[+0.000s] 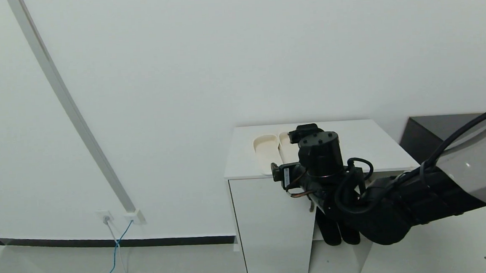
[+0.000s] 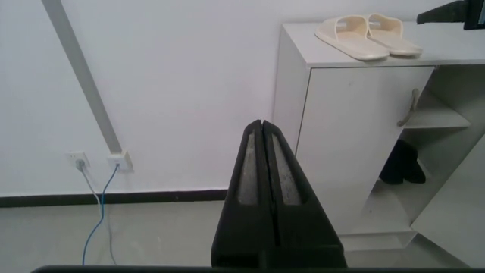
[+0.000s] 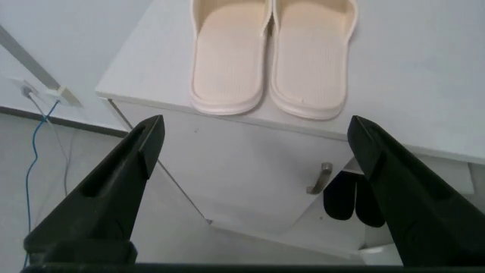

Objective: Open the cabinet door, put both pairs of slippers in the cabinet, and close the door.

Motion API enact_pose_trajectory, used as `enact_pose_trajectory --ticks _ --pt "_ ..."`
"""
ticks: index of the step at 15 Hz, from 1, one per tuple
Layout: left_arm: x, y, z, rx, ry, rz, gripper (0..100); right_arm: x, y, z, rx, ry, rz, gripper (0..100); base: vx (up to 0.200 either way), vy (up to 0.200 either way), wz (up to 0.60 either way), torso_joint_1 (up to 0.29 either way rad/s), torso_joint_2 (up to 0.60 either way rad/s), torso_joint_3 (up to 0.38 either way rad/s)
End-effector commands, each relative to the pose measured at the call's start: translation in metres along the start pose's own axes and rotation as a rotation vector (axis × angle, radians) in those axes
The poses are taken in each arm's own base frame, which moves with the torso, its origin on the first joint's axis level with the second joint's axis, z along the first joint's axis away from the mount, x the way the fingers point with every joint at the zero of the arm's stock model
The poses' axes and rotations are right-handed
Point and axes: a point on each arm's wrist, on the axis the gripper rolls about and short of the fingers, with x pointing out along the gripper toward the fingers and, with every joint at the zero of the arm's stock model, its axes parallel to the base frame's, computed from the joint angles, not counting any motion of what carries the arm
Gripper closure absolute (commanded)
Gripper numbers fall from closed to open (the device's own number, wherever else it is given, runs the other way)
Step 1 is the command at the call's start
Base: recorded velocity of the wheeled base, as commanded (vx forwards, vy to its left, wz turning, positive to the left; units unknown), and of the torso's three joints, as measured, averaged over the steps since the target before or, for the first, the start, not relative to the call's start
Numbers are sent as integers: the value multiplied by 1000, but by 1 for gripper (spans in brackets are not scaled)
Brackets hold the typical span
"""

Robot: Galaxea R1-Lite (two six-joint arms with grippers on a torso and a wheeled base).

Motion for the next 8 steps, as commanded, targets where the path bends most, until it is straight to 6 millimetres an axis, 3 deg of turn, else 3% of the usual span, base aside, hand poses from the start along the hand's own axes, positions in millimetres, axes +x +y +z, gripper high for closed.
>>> enact_pose_trajectory --ticks 1,7,8 --pt "0 0 0 0 1 0 100 -2 0 1 2 -4 4 0 200 0 0 2 -2 2" --pt "0 0 0 0 1 -1 100 -7 0 -1 -5 4 8 0 200 0 0 6 -1 -1" --pt "0 0 0 0 1 0 100 -7 0 -3 -7 8 7 0 0 0 0 0 0 0"
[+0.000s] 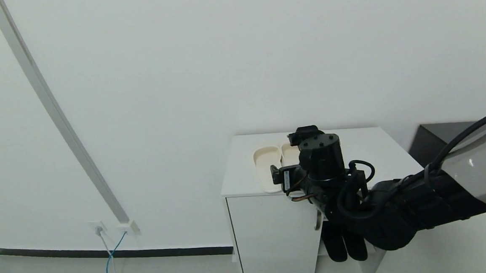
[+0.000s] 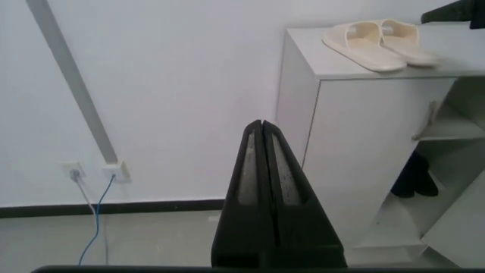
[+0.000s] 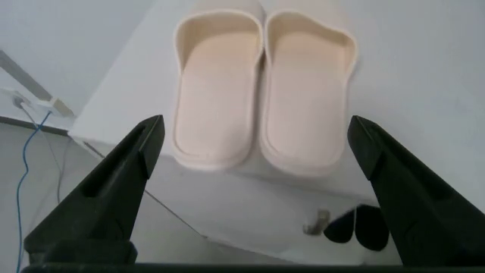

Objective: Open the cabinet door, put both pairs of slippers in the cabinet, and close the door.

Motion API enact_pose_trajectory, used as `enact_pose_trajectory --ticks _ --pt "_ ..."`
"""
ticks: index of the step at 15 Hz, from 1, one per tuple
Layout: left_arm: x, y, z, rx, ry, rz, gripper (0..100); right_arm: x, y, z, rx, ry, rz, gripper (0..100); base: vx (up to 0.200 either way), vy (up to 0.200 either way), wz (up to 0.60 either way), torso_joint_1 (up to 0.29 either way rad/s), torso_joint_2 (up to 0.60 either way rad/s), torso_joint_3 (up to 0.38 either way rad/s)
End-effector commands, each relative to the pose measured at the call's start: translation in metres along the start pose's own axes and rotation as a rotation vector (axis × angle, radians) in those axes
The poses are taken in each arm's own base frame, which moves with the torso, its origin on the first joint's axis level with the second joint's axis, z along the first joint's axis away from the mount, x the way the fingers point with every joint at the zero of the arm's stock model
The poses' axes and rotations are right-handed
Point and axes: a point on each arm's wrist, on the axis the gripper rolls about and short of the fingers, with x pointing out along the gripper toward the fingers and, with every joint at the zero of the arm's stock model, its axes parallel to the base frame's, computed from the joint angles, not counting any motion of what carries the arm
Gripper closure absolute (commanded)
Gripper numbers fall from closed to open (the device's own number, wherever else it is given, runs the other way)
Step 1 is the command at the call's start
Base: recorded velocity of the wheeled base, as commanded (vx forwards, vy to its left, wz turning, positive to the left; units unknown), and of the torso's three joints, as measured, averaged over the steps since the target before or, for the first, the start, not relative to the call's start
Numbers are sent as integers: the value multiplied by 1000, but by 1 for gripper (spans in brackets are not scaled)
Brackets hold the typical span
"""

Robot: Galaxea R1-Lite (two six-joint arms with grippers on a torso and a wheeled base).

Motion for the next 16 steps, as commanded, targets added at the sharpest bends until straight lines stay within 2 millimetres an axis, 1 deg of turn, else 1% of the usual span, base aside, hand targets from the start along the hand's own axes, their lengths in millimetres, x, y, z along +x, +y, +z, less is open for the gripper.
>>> enact_pose_trajectory --ticks 1,4,8,12,14,16 --pt "0 0 0 0 1 0 100 0 1 -2 -3 5 2 0 0 0 0 0 0 0" --pt "0 0 0 0 1 0 100 4 2 -7 -9 16 0 0 0 0 0 0 0 0" --pt "0 0 0 0 1 0 100 21 6 -16 -11 22 -9 0 0 0 0 0 0 0" --pt "0 0 0 -1 1 0 100 50 6 -31 -2 15 -36 0 0 0 0 0 0 0" --pt "0 0 0 -1 1 0 100 63 7 -35 0 9 -47 0 0 0 0 0 0 0" --pt "0 0 0 -1 1 1 100 81 3 -36 14 -8 -64 0 0 0 0 0 0 0"
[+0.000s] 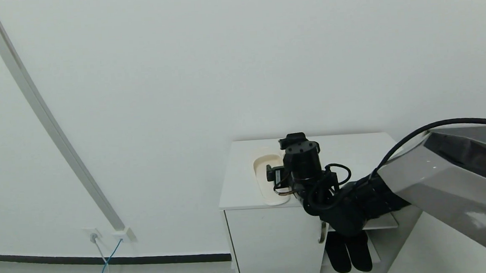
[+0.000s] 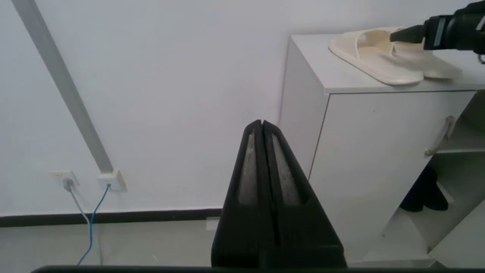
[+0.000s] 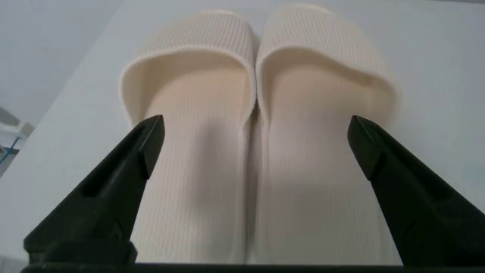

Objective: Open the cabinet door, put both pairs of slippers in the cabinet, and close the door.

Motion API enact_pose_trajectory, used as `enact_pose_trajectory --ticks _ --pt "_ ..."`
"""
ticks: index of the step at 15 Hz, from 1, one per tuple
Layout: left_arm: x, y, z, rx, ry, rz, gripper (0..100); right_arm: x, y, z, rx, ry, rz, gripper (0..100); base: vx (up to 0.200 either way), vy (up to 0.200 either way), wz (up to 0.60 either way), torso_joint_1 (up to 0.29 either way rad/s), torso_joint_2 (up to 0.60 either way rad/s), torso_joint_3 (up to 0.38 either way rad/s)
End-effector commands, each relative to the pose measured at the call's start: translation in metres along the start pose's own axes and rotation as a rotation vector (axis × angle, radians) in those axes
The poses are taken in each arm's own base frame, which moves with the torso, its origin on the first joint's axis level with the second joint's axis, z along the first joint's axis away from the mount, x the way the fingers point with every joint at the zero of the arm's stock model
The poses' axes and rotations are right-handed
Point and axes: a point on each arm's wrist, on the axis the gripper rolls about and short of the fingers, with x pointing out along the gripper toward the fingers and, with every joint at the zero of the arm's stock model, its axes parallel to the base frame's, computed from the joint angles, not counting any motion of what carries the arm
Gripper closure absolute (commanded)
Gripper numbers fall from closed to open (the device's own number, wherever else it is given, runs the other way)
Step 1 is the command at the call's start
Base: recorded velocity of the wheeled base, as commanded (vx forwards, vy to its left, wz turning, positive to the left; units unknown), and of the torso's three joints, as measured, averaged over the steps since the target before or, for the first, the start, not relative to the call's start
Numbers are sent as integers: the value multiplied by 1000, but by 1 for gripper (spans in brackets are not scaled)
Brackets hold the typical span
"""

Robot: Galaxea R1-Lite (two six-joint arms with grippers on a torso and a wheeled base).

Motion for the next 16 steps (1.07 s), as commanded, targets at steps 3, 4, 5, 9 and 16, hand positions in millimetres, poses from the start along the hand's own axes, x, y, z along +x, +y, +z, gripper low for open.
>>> enact_pose_trajectory --ticks 3,4,5,9,16 --pt "0 0 0 0 1 0 100 39 -4 -17 3 -4 -34 0 0 0 0 0 0 0" --pt "0 0 0 0 1 0 100 44 -3 -18 6 -10 -38 0 0 0 0 0 0 0" --pt "0 0 0 -2 1 0 100 51 -4 -17 4 -20 -42 0 0 0 0 0 0 0" --pt "0 0 0 -2 1 -1 100 71 -5 -19 -7 -24 -61 0 0 0 0 0 0 0" --pt "0 1 0 -2 2 29 100 83 -4 -17 -9 -23 -42 100 0 0 0 0 0 0"
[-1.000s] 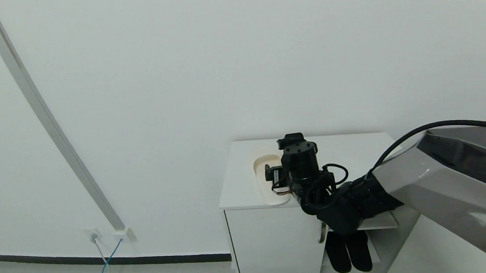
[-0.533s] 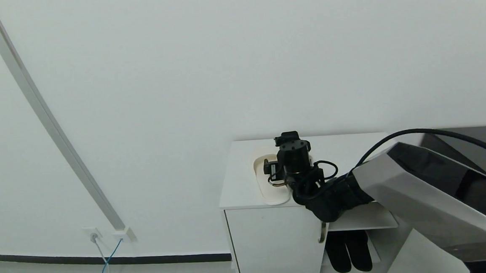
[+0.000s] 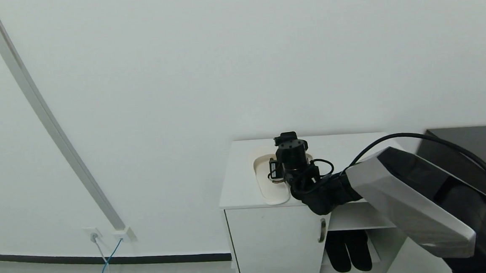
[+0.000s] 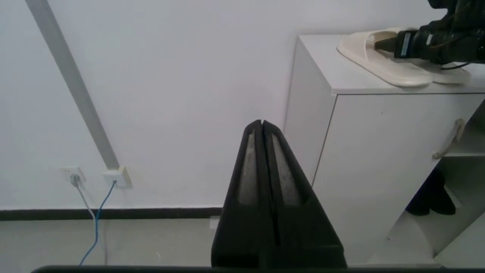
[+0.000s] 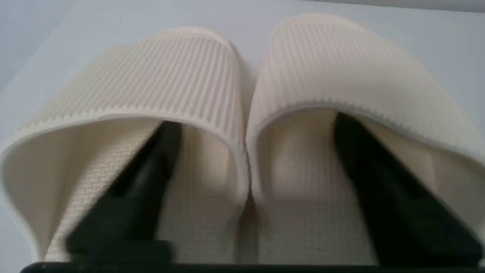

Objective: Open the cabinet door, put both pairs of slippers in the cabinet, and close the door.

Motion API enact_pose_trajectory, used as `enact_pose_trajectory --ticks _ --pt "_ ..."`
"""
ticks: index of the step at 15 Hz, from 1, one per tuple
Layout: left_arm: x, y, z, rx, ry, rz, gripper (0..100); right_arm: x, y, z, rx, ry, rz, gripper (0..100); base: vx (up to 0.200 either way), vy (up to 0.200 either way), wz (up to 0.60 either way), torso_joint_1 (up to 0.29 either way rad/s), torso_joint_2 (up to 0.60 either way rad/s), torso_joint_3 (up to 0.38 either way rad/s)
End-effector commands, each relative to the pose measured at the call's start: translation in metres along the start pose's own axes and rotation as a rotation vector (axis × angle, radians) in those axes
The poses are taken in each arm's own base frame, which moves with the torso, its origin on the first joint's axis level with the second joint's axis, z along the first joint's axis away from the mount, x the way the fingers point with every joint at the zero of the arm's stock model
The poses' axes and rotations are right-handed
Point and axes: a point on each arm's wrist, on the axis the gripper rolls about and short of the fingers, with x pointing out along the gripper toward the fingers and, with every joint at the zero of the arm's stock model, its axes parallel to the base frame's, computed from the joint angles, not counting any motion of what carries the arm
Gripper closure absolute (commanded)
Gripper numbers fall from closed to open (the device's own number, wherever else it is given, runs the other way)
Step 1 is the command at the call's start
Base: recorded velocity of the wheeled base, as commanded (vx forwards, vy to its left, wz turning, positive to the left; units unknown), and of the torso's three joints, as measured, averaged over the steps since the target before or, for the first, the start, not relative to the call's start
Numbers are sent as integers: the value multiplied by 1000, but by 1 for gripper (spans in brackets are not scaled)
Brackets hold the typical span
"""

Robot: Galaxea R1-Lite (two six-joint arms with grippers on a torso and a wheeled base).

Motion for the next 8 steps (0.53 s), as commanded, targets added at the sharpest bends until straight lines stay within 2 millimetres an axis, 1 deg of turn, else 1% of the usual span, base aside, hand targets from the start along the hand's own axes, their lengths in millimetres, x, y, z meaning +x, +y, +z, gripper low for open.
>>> enact_pose_trajectory --ticks 1,3,4,7,8 --pt "0 0 0 0 1 1 100 1 0 -3 -2 4 2 100 0 0 0 0 0 0" --pt "0 0 0 0 1 1 100 0 0 0 1 -1 3 100 0 0 0 0 0 0" --pt "0 0 0 0 1 1 100 -3 -1 7 4 -9 3 100 0 0 0 0 0 0" --pt "0 0 0 -7 1 1 100 -24 -7 31 11 -21 20 100 0 0 0 0 0 0" --pt "0 0 1 -9 -2 1 100 -39 -11 45 16 -26 41 100 0 0 0 0 0 0"
